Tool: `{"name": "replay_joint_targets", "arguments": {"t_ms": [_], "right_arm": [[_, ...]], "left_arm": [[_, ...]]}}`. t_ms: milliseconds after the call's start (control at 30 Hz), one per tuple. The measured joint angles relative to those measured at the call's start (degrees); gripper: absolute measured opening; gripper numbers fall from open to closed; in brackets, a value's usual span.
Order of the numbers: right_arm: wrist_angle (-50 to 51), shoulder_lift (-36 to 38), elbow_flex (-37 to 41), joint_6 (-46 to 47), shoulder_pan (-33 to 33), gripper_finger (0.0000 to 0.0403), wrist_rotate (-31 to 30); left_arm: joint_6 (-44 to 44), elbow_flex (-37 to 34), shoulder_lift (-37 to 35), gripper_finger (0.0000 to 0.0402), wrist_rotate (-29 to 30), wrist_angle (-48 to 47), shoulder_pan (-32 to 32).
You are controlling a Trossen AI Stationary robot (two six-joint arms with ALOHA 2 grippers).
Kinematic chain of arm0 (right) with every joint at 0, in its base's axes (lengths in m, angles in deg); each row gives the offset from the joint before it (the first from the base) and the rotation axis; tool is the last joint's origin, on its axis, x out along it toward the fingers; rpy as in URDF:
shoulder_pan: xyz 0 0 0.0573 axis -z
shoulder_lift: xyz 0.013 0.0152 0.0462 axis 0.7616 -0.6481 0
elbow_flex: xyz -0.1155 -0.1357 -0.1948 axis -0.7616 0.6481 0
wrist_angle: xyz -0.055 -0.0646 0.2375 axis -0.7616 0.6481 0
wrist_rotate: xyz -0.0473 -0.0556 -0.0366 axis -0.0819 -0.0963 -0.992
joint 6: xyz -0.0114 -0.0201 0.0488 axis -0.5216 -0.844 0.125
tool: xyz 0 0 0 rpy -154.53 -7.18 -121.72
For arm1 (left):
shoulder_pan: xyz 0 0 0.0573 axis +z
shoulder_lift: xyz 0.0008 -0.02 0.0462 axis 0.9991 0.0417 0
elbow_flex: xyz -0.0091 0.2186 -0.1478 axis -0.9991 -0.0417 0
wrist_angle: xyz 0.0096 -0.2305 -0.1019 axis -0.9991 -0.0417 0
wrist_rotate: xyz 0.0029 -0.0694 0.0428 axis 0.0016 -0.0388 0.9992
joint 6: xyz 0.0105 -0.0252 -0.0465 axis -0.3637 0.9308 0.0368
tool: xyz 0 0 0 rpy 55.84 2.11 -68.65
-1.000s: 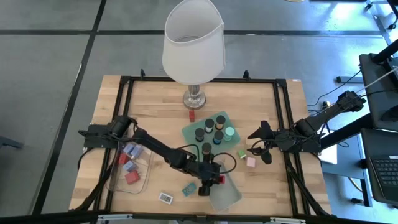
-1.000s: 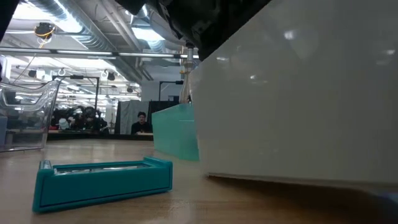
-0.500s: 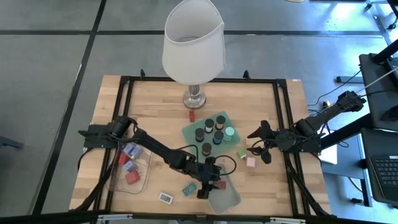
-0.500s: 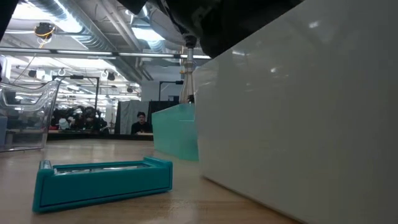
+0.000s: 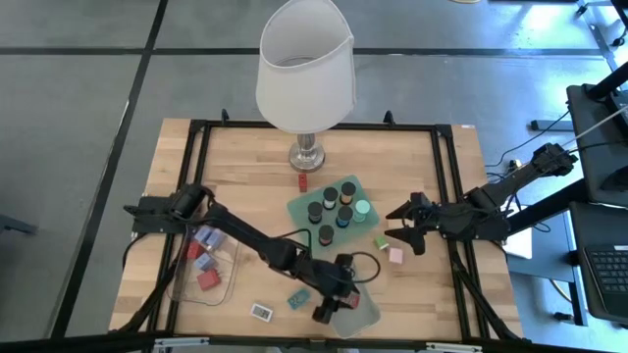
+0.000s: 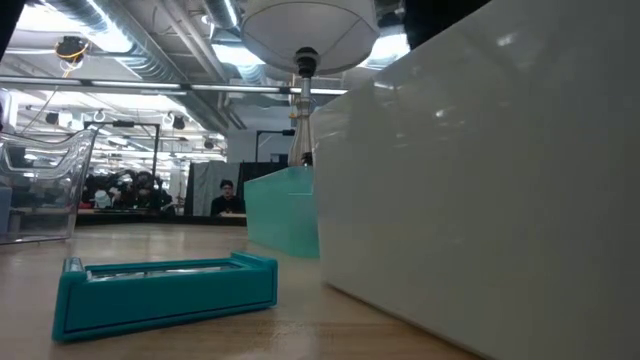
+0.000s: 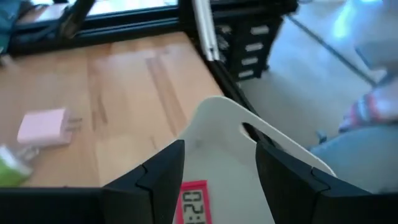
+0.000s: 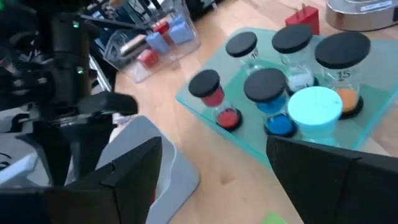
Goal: Pick & Place Office items
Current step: Put the white charger adapter into the transparent bin
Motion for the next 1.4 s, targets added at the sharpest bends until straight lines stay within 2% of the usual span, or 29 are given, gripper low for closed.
{"name": "replay_joint_targets", "arguments": {"t_ms": [133, 233, 400, 567, 833, 1067, 1233, 1400], "right_arm": [[-0.79, 0.00, 0.01, -0.27, 0.00, 0.0291, -1.20], [-0.79, 0.00, 0.01, -0.04, 0.00, 0.0291, -1.48], [-1.83, 0.00, 0.02, 1.12, 0.00, 0.0291, -1.21], [-4.70, 0.00, -0.02, 0.86, 0.11, 0.0291, -2.34], [-5.92, -0.33, 0.00, 1.86, 0.28, 0.0291, -6.62], [-5.97, -1.15, 0.00, -0.16, 0.38, 0.0291, 5.96], [-6.07, -3.66, -0.05, 1.35, -2.27, 0.0291, 6.71], [-2.90, -10.70, -3.61, 5.74, -4.32, 0.0291, 8.95]], "left_arm": [[-5.56, 4.03, -0.21, 0.0193, 0.24, -9.24, -1.54], [-4.42, 7.27, -0.70, 0.0192, 2.76, -18.66, -2.62], [2.71, 9.44, -3.37, 0.0183, 13.42, -31.69, -4.43], [8.55, 9.49, -7.91, 0.0168, 25.15, -39.29, -6.87], [16.24, 9.51, -15.53, 0.0135, 38.19, -49.04, -12.80], [23.61, 8.04, -16.06, 0.0118, 41.03, -53.48, -16.09], [32.73, 5.77, -15.91, 0.0108, 44.11, -57.33, -16.33], [37.53, 2.04, -16.09, 0.0102, 45.69, -59.00, -15.78]]}}
